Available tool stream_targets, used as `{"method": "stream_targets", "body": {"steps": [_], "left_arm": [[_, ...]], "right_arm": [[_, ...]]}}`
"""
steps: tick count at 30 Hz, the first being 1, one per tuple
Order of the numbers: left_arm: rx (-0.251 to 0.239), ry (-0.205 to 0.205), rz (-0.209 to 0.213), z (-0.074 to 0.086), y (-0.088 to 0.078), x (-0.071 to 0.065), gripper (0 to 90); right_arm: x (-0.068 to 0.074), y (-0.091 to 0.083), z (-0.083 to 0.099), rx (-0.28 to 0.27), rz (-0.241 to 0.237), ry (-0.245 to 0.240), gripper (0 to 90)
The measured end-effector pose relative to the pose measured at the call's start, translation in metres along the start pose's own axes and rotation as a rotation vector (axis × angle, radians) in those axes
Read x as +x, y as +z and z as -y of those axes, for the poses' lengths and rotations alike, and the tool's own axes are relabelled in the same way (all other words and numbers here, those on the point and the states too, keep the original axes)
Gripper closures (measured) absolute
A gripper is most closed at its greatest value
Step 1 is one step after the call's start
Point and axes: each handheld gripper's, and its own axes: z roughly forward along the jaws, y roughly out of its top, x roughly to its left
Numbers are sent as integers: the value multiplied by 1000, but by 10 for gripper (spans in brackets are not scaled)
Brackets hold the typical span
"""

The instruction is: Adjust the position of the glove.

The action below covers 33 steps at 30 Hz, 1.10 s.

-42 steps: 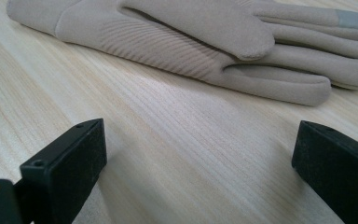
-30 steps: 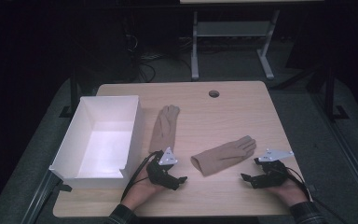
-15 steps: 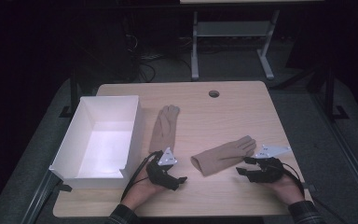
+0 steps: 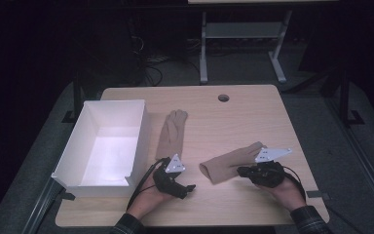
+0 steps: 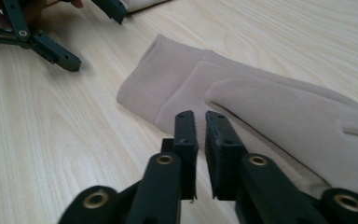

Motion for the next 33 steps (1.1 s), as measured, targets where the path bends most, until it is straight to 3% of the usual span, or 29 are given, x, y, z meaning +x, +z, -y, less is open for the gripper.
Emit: {"method": "stream_targets", "body": {"steps": [4,16,29,33], "left_arm": [[-1,1,1,0,0,0,125],[-3,-1,1,0,0,0,125],[1,3,1,0,0,0,126],[1,2,1,0,0,0,126]], "right_arm": [[2,4,-3,3,-13,-10,897],[10,16,-15,5,-41,-35,899],[24,38,-29,13,-76,-65,899],[26,51,-31,40,-86,-79,899]]}}
